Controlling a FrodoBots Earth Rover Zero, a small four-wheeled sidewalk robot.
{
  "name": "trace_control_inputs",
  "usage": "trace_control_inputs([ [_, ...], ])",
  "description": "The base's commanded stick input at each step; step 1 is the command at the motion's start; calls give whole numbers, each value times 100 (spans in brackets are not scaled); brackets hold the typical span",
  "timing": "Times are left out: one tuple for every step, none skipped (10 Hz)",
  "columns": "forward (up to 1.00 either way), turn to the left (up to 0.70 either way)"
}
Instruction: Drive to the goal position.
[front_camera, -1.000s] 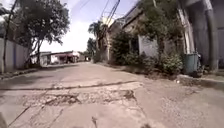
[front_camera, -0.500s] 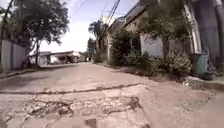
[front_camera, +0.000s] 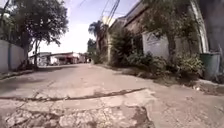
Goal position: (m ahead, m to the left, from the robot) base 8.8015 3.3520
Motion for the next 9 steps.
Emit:
trace_control_inputs([
  [70,0],
  [70,0],
  [70,0],
  [70,0],
  [70,0],
  [70,0],
  [70,0],
  [70,0],
  [70,0],
])
